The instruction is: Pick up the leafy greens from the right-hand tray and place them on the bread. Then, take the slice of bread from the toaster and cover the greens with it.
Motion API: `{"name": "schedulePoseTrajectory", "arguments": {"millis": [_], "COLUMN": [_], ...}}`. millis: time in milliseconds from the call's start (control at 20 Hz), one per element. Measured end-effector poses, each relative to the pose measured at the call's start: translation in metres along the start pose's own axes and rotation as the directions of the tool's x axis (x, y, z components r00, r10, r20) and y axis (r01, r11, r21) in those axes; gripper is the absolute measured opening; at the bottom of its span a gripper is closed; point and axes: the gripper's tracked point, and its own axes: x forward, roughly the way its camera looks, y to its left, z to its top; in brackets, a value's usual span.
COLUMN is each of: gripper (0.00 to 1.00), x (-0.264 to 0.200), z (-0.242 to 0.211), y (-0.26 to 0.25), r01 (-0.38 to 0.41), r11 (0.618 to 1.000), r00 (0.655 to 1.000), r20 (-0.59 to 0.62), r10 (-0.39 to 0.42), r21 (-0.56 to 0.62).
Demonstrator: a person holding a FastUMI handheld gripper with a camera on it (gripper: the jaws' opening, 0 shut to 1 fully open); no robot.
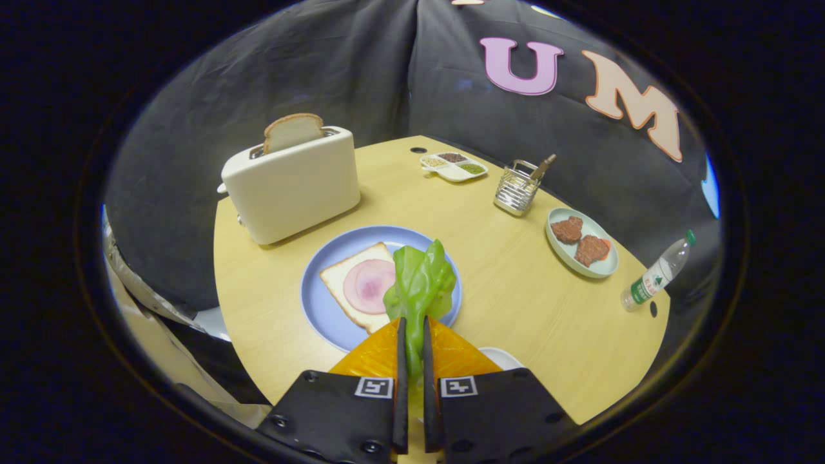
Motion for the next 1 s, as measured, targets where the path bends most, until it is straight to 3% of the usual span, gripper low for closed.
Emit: {"name": "schedulePoseTrajectory", "arguments": {"millis": [750, 1000], "gripper": [0.13, 0.21], "x": [0.055, 0.072], "z": [0.032, 0.029], "y": [0.065, 0.079], "r01": [-0.086, -0.111], "r11": [0.995, 0.992], "r00": [0.996, 0.992], "r20": [-0.027, -0.059], "r10": [0.085, 0.108], "r21": [-0.052, -0.059]}}
